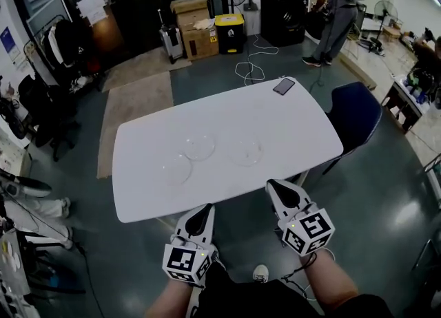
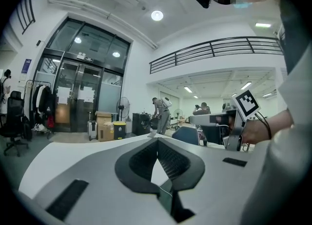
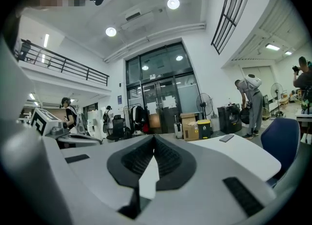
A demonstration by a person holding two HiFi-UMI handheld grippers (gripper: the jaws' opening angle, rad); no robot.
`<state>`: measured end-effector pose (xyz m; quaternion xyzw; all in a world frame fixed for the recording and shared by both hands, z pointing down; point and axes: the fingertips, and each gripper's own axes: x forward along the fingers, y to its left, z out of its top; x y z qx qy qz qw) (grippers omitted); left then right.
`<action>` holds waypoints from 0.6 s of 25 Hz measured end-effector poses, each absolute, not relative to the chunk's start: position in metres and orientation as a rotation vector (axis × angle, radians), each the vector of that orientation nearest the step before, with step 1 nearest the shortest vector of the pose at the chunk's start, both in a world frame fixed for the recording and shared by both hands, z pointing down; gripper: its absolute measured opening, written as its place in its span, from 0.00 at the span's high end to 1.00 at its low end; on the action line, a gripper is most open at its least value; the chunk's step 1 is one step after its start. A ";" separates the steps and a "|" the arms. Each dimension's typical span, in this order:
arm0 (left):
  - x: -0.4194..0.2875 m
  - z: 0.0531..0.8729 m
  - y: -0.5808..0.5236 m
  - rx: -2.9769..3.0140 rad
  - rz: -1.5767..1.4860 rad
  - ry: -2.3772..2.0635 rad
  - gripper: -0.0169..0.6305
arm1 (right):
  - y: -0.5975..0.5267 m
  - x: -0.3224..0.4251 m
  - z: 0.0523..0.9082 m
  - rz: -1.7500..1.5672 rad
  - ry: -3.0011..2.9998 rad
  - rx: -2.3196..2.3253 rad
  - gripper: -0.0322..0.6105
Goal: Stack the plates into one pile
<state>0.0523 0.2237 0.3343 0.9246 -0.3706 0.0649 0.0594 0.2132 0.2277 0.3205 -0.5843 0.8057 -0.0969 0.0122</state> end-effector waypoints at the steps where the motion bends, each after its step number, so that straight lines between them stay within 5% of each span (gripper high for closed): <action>1: 0.048 0.333 0.214 2.802 0.197 -1.108 0.95 | 0.220 0.209 0.320 -0.306 2.504 -1.833 0.92; 15: -0.051 0.340 0.081 2.784 0.192 -1.061 0.95 | 0.095 0.115 0.323 -0.349 2.462 -1.902 0.92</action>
